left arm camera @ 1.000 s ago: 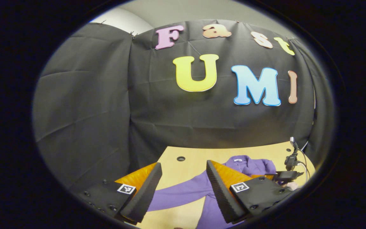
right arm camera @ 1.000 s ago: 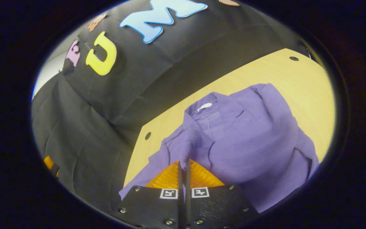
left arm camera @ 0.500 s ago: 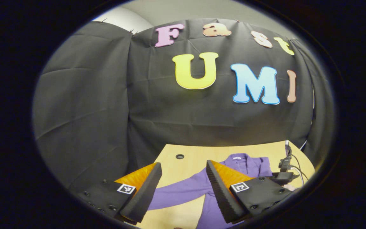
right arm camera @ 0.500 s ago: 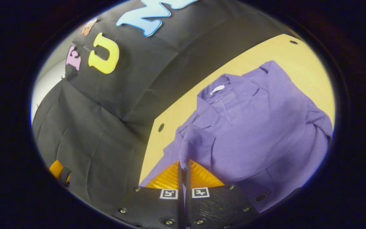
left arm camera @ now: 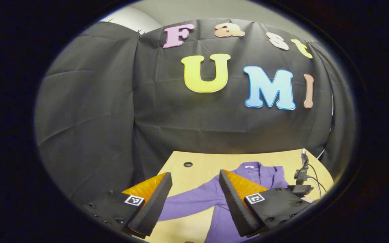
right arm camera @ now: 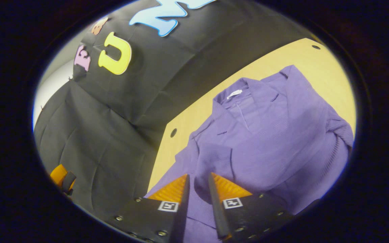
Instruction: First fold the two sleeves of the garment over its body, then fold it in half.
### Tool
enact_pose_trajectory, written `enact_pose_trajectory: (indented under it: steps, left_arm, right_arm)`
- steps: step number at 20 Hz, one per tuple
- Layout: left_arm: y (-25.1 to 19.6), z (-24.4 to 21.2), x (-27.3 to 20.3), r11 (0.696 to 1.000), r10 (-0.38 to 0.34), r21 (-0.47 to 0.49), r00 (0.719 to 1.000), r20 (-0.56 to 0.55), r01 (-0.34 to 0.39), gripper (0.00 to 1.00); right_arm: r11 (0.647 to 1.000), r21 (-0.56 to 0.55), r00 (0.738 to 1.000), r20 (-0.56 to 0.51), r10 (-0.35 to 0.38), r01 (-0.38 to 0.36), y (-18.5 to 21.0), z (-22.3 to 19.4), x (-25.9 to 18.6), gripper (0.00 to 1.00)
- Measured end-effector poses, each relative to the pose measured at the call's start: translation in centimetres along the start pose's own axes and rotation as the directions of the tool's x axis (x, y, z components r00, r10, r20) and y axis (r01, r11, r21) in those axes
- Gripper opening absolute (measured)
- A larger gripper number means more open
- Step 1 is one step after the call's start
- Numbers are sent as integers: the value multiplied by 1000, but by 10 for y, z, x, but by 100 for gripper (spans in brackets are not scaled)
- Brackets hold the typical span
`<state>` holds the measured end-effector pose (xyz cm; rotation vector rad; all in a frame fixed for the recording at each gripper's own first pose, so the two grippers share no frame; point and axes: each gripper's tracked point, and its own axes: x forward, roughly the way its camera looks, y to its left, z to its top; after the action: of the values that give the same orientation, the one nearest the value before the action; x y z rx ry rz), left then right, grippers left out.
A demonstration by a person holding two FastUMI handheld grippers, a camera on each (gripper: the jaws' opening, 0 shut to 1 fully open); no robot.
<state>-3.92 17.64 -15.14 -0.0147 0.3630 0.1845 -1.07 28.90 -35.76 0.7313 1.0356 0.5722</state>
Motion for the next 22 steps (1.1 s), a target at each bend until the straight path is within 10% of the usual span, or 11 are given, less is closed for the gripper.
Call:
enact_pose_trajectory:
  steps: [1,2,22]
  left_arm:
    - [0,-3,2,1000,0,-1,1000,-7,0,93]
    - [1,-9,4,1000,0,-3,1000,-15,0,93]
    - [156,-222,89,964,251,0,909,-333,-266,96]
  right_arm:
    - [1000,-11,1000,-1,-6,6,-1,0,0,48]
    - [1000,-20,1000,-4,-6,6,-1,-1,-2,52]
    - [966,-200,985,85,-148,163,-16,37,-70,66]
